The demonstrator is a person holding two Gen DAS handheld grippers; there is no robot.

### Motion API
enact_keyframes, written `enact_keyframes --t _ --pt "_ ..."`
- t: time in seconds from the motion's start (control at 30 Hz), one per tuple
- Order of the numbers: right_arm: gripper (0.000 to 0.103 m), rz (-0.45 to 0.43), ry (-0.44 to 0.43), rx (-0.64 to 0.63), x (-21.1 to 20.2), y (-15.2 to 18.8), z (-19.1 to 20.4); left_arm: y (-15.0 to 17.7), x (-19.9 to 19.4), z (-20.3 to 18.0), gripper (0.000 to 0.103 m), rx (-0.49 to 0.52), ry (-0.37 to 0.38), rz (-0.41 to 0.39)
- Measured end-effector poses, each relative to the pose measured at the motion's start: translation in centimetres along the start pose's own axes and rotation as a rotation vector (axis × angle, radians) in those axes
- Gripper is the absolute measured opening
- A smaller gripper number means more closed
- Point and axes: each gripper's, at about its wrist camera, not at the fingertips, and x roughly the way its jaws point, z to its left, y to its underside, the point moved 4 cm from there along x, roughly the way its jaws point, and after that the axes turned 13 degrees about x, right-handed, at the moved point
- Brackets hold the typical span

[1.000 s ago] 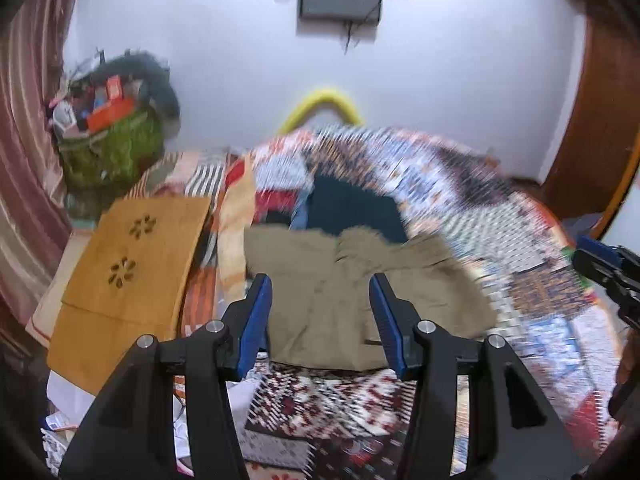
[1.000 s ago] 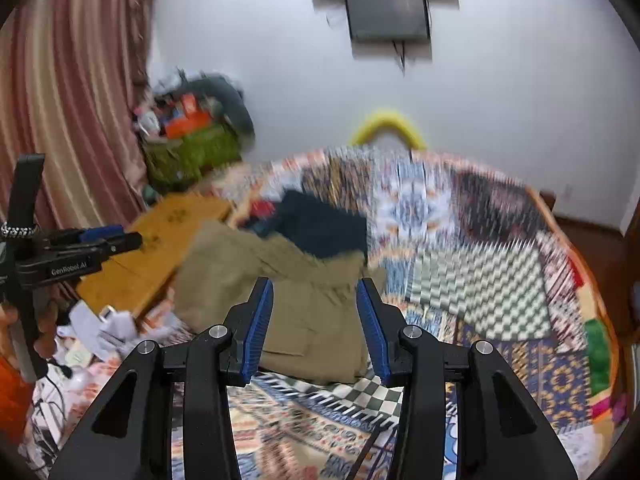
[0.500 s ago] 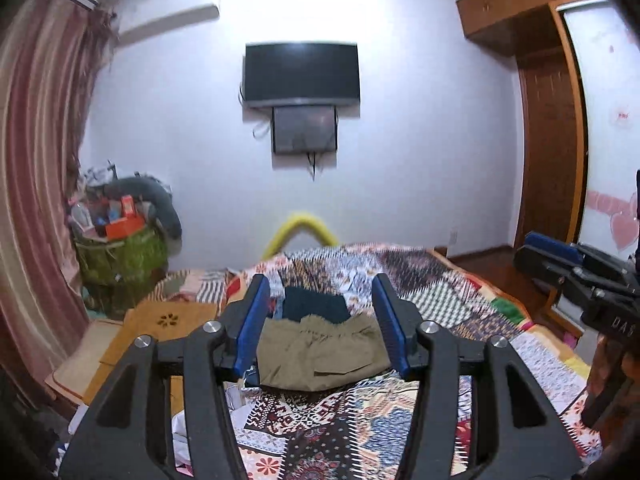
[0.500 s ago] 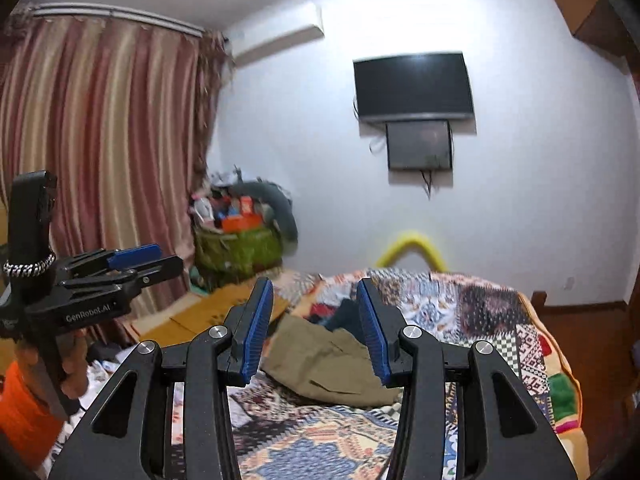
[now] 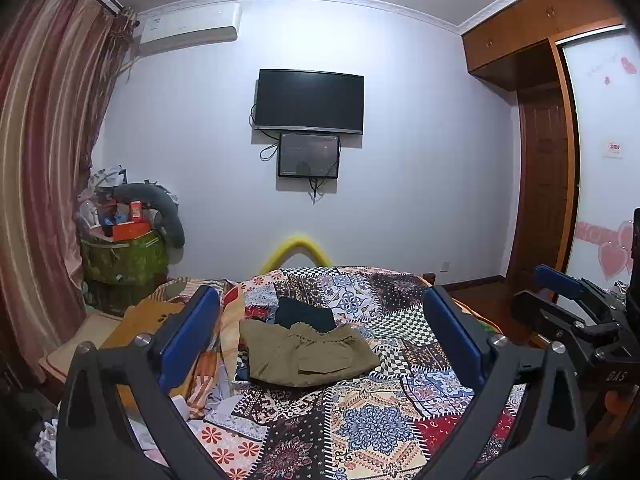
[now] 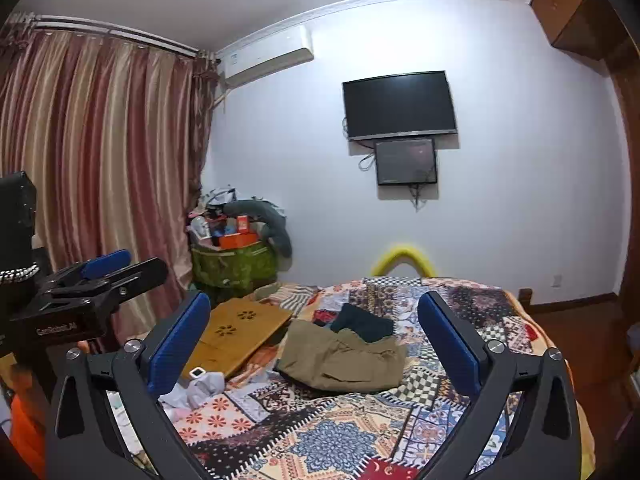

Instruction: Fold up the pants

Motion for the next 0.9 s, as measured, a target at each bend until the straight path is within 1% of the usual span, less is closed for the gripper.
enact_keyframes --t 0.33,0.9 --pt "0.103 -0.01 0.018 0.009 -1.5 0.6 -0.4 0.5 -0.2 -0.5 0.103 0.013 0.0 0.007" --pt "0.103 0.018 0.051 0.032 -1.5 1.5 -1.5 1.3 1.1 -0.6 0.103 0.017 0.012 0.034"
